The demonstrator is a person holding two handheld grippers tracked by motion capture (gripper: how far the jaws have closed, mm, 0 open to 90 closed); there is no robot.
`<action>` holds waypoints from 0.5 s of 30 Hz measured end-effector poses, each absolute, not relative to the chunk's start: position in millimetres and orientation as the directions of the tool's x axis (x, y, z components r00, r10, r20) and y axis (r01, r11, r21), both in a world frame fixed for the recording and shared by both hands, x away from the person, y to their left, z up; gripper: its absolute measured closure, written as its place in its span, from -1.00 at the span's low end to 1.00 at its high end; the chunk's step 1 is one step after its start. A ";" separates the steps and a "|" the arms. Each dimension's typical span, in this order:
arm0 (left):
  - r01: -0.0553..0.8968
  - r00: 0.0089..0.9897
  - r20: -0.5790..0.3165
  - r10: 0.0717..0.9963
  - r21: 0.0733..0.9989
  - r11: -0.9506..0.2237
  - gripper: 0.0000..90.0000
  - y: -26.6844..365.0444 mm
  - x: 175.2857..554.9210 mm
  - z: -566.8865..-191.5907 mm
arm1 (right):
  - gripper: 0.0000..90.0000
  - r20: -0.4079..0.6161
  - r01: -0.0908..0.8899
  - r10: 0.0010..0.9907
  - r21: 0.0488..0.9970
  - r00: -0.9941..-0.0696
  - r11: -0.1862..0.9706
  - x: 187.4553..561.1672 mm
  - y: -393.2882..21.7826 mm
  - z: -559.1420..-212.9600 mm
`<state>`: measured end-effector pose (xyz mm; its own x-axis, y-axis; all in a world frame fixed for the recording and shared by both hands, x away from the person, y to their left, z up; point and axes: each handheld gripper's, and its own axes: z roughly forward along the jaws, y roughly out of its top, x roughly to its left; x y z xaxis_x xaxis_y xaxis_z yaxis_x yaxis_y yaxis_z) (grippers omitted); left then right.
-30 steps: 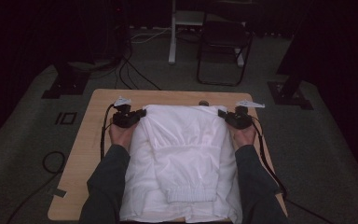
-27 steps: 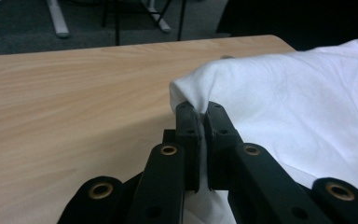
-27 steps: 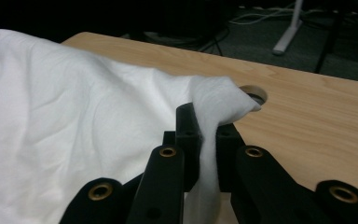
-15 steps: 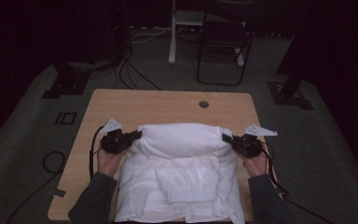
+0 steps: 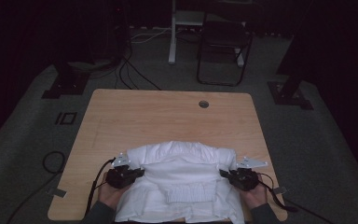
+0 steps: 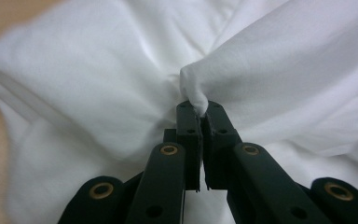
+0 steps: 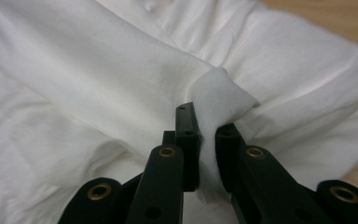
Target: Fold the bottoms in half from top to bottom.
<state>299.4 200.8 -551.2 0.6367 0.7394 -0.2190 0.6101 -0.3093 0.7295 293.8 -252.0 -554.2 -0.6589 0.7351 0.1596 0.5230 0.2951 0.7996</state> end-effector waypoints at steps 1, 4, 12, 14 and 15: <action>0.612 0.634 -0.219 0.741 0.729 -0.308 0.93 200.7 300.6 -552.2 | 0.87 0.152 0.533 0.739 0.787 -0.656 0.311 296.8 -247.5 -558.5; 0.603 0.628 -0.192 0.754 0.732 -0.316 0.93 198.8 307.8 -553.6 | 0.87 0.151 0.548 0.745 0.772 -0.650 0.322 304.2 -241.8 -566.0; 0.606 0.567 -0.128 0.814 0.734 -0.307 0.93 198.8 335.0 -550.3 | 0.87 0.149 0.564 0.761 0.761 -0.632 0.320 329.5 -231.3 -564.1; 0.608 0.551 -0.111 0.827 0.733 -0.306 0.93 198.4 344.1 -549.4 | 0.87 0.142 0.566 0.768 0.760 -0.625 0.320 341.4 -226.6 -563.3; 0.609 0.542 -0.108 0.834 0.735 -0.300 0.93 197.8 347.6 -549.3 | 0.87 0.140 0.567 0.770 0.760 -0.622 0.319 347.3 -224.9 -563.0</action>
